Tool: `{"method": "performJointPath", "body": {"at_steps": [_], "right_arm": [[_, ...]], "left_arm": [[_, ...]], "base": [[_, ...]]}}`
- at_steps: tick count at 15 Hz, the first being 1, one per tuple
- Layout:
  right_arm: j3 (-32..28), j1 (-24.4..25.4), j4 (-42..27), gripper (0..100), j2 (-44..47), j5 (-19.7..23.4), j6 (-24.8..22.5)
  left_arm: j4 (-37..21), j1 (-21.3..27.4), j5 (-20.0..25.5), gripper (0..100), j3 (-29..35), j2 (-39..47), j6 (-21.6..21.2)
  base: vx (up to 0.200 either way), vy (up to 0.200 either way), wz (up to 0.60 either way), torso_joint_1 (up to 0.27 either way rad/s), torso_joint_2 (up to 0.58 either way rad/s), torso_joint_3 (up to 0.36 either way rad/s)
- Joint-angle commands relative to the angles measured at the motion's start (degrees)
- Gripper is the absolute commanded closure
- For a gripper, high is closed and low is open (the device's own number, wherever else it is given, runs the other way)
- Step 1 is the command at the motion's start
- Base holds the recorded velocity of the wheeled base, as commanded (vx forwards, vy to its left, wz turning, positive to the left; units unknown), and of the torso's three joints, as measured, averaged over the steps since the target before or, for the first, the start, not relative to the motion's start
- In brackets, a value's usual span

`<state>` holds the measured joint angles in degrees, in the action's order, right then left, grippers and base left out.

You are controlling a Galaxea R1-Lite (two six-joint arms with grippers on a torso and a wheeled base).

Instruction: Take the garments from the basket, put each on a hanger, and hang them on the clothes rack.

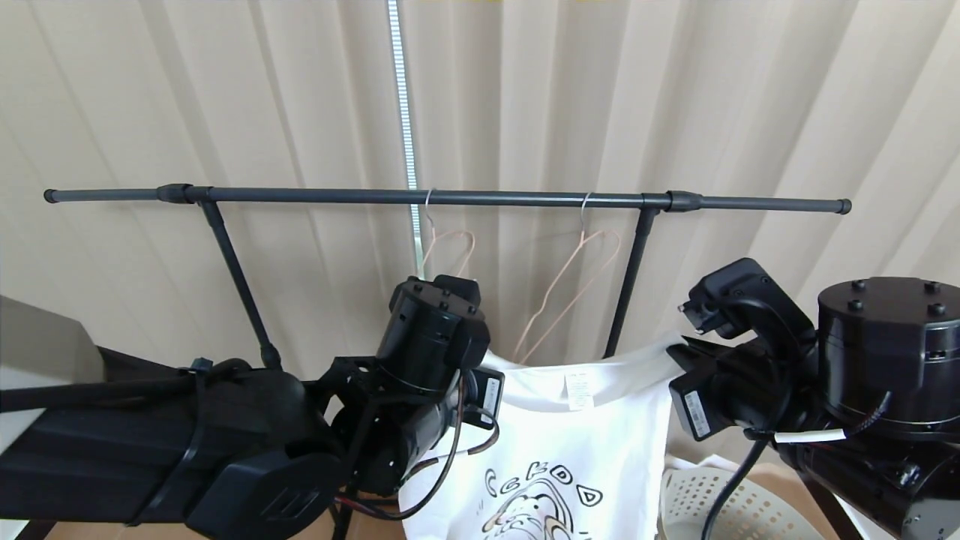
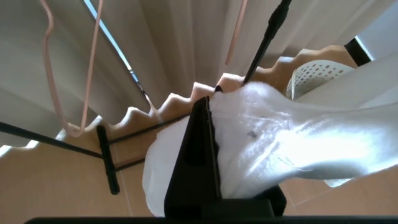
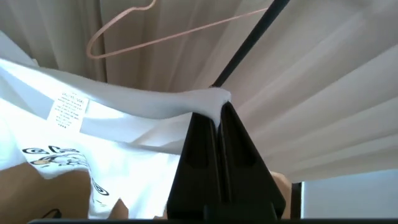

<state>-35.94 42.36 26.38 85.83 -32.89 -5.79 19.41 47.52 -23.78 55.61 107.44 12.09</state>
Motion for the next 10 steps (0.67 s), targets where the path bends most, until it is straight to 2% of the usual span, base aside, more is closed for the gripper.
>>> {"method": "performJointPath", "body": {"at_steps": [1, 4, 6, 8, 10], "right_arm": [[0.87, 0.0, 0.07, 100, -0.49, 0.63, -0.36], [2.1, 0.18, 0.16, 100, -1.46, 3.01, -0.71], [2.54, 0.35, -0.01, 100, -2.43, 3.1, -1.86], [5.09, 0.35, -0.1, 100, -3.92, 5.47, -7.48], [2.63, 0.0, -0.45, 100, -3.92, 8.63, -10.38]], "left_arm": [[-2.53, -0.32, 0.05, 100, 2.31, -0.56, -0.4], [-5.34, -1.02, 0.49, 100, 3.54, -1.35, -1.63], [-5.78, -1.29, 0.58, 100, 3.36, -1.62, -2.16], [-6.75, -2.26, 0.58, 100, 3.8, -2.14, -2.6], [-6.75, -2.87, 0.58, 100, 4.42, -2.67, -5.33]], "base": [[0.0, 0.0, 0.0, 0.0, 0.0, 0.0], [0.0, 0.0, 0.0, 0.0, 0.0, 0.0], [0.0, 0.0, 0.0, 0.0, 0.0, 0.0], [0.0, 0.0, 0.0, 0.0, 0.0, 0.0], [0.0, 0.0, 0.0, 0.0, 0.0, 0.0]]}}
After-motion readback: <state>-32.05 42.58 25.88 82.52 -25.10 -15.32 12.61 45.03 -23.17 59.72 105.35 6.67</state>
